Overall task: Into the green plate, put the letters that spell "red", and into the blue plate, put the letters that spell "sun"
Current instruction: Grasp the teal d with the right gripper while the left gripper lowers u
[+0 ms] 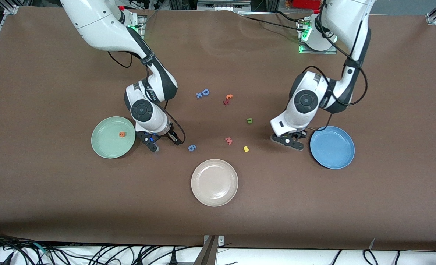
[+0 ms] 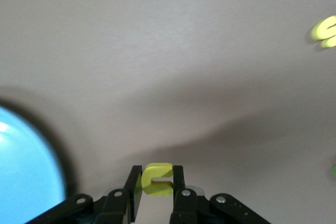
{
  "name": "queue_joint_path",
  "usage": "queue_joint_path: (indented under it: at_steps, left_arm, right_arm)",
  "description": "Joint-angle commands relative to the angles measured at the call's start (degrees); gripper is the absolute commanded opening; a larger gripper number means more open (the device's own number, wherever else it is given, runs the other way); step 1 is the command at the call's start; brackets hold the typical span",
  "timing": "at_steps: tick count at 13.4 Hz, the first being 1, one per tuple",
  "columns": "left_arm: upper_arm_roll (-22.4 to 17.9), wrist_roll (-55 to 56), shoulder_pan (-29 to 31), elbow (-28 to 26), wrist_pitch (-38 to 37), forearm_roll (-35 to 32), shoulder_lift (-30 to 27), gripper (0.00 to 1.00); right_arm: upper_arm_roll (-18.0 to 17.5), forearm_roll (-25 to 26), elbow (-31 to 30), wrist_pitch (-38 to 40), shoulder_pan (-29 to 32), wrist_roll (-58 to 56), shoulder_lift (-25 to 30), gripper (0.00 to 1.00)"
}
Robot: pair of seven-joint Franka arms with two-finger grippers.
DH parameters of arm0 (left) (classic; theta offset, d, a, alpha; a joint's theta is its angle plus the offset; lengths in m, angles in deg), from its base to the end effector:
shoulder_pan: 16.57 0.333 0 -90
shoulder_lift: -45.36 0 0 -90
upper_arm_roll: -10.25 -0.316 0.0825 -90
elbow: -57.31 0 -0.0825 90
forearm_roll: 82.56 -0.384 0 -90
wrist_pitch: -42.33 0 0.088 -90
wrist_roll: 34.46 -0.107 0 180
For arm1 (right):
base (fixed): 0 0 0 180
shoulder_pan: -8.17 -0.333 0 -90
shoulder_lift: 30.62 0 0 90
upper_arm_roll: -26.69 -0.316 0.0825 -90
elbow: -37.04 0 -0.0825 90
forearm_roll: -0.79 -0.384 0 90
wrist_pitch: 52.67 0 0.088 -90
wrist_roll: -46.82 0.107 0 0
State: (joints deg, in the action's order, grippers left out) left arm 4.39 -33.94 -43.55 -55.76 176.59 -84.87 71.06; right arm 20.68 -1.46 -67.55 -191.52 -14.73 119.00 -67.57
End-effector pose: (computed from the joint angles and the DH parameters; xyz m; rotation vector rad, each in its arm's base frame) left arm 0.5649 -0.2194 0.2353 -2.9945 0.6026 0.0947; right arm 0.5643 0.3076 0.1776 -2.8669 1.2204 0.1506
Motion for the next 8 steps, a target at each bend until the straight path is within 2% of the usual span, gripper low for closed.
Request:
queue_joint_path:
  at_steps: [1,3,8]
  left_arm:
    - [0.4,-6.1,3.7,-0.5,-2.9,-1.6,-2.8,0.20]
    - [0.5,-11.7,6.5,-0.5,-3.7,-1.6,-3.3,0.20]
    - [0.5,-21.0,11.9,-0.1,-4.0,-1.6,-3.2,0.20]
  right_arm:
    - [0.1,-1.2,0.1,1.5,-0.4,0.9,-0.1,0.74]
    - [0.1,-1.2,0.0,1.4,-0.4,1.2,-0.1,0.71]
    - [0.1,-1.2,0.0,1.4,-0.3,1.0,-0.1,0.47]
